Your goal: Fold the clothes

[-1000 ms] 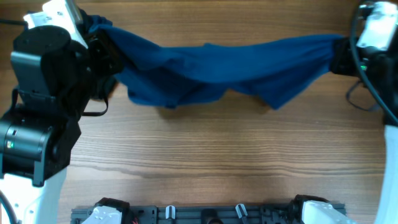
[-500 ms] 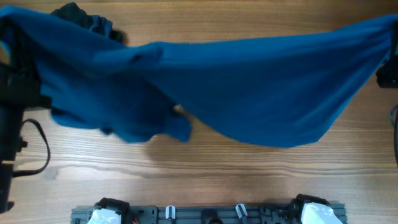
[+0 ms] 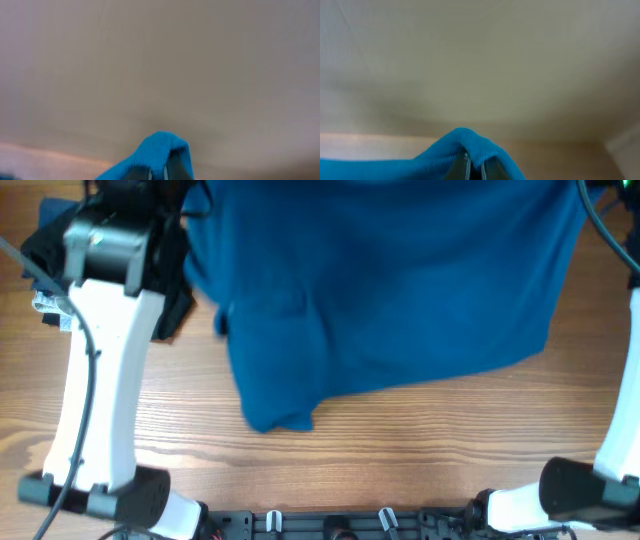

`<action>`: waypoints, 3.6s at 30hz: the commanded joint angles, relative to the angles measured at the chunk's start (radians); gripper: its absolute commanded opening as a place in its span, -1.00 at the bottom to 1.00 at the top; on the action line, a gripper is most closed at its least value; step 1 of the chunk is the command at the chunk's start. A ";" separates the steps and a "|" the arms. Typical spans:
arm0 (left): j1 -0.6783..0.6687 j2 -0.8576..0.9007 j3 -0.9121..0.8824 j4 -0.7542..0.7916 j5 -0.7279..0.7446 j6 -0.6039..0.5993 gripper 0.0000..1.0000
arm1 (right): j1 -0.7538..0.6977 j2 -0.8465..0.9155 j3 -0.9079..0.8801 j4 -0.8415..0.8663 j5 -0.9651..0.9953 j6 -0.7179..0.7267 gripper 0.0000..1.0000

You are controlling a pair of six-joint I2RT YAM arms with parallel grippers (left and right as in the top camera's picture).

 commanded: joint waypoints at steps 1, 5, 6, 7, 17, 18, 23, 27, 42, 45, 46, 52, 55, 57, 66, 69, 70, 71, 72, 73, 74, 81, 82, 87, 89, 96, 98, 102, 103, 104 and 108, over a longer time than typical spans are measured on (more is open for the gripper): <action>0.011 -0.013 0.017 0.180 -0.005 0.069 -0.92 | -0.006 -0.001 0.015 0.163 -0.035 -0.001 -0.91; 0.011 -0.013 0.091 0.269 -0.006 0.125 -0.92 | -0.006 -0.001 0.015 0.319 -0.022 0.010 -0.92; 0.011 -0.013 0.107 0.280 -0.006 0.143 -0.92 | -0.006 0.003 0.015 0.345 -0.022 0.010 -0.91; 0.011 -0.013 0.127 0.283 -0.006 0.163 -0.92 | -0.006 0.009 0.015 0.363 -0.022 0.010 -0.91; 0.010 0.060 0.138 -0.225 0.018 0.164 -0.92 | -0.006 0.130 0.014 0.074 -0.023 -0.046 -0.91; 0.010 0.085 0.138 -0.299 0.018 0.161 -0.92 | -0.006 0.147 0.014 0.012 -0.023 -0.047 -0.91; 0.010 0.165 0.138 -0.543 0.026 0.127 -0.92 | -0.006 0.179 0.002 -0.214 -0.023 -0.042 -0.91; 0.011 0.180 0.138 -0.714 0.032 0.087 -0.92 | -0.006 0.178 0.002 -0.422 -0.023 -0.043 -0.91; -0.005 0.177 0.138 -1.167 0.216 0.075 -0.92 | -0.089 0.055 0.002 -0.921 -0.079 -0.064 -0.91; -0.040 0.177 0.138 -1.205 0.229 0.075 -0.92 | -0.131 -0.016 0.002 -0.955 -0.079 -0.034 -0.92; -0.056 0.177 0.138 -1.210 0.235 0.075 -0.92 | -0.140 -0.037 0.002 -0.961 -0.079 -0.025 -0.91; -0.223 0.177 0.112 -1.210 0.278 0.075 -0.92 | -0.155 -0.163 -0.043 -1.007 -0.078 0.013 -0.92; -0.291 0.177 0.058 -1.209 0.275 0.051 -0.92 | -0.156 -0.204 -0.130 -1.007 -0.051 0.013 -0.91; -0.315 0.177 0.009 -1.210 0.275 0.048 -0.92 | -0.156 -0.216 -0.200 -1.007 -0.041 0.013 -0.91; -0.341 0.177 -0.350 -1.131 0.279 -0.005 -0.92 | -0.157 -0.218 -0.546 -0.864 0.002 0.058 -0.91; -0.341 0.177 -0.427 -1.105 0.279 -0.005 -0.92 | -0.171 -0.218 -0.624 -0.806 0.024 0.099 -0.91; -0.341 0.177 -0.443 -1.092 0.279 -0.005 -0.92 | -0.184 -0.218 -0.653 -0.778 0.023 0.118 -0.91; -0.340 0.177 -0.452 -1.078 0.279 -0.005 -0.92 | -0.198 -0.218 -0.680 -0.754 0.017 0.127 -0.91; -0.340 0.177 -0.453 -1.066 0.279 -0.004 -0.92 | -0.208 -0.218 -0.704 -0.737 0.002 0.131 -0.91; -0.340 0.177 -0.453 -1.052 0.279 -0.005 -0.92 | -0.217 -0.218 -0.745 -0.714 -0.037 0.130 -0.92; -0.340 0.177 -0.453 -1.041 0.280 -0.005 -0.92 | -0.218 -0.218 -0.774 -0.702 -0.066 0.130 -0.91; -0.340 0.177 -0.453 -1.027 0.272 0.000 -0.92 | -0.218 -0.218 -1.006 -0.555 -0.109 0.226 -0.91; -0.340 0.177 -0.453 -1.027 0.268 0.000 -0.92 | -0.218 -0.218 -1.017 -0.539 -0.109 0.244 -0.91; -0.334 0.177 -0.453 -1.040 0.253 0.000 -0.01 | -0.218 -0.218 -1.044 -0.506 -0.113 0.249 0.57; -0.331 0.177 -0.453 -1.049 0.252 0.008 0.32 | -0.218 -0.218 -1.042 -0.457 -0.113 0.266 0.72; -0.331 0.105 -0.401 -1.027 0.203 0.034 0.99 | -0.218 -0.218 -1.034 -0.027 -0.050 0.300 0.78; -0.331 0.073 -0.370 -1.015 0.178 0.034 0.99 | -0.218 -0.216 -1.034 0.060 -0.009 0.298 0.78; -0.331 0.003 -0.328 -0.891 0.169 0.034 0.99 | -0.218 -0.193 -1.034 0.233 0.079 0.297 0.77; -0.331 -0.003 -0.328 -0.868 0.169 0.034 1.00 | -0.218 -0.180 -1.034 0.254 0.093 0.297 0.77; -0.329 -0.005 -0.328 -0.836 0.169 0.034 1.00 | -0.218 -0.153 -1.034 0.292 0.106 0.288 0.75; -0.319 -0.003 -0.329 -0.757 0.162 0.034 1.00 | -0.218 -0.023 -1.034 0.418 0.092 0.275 0.64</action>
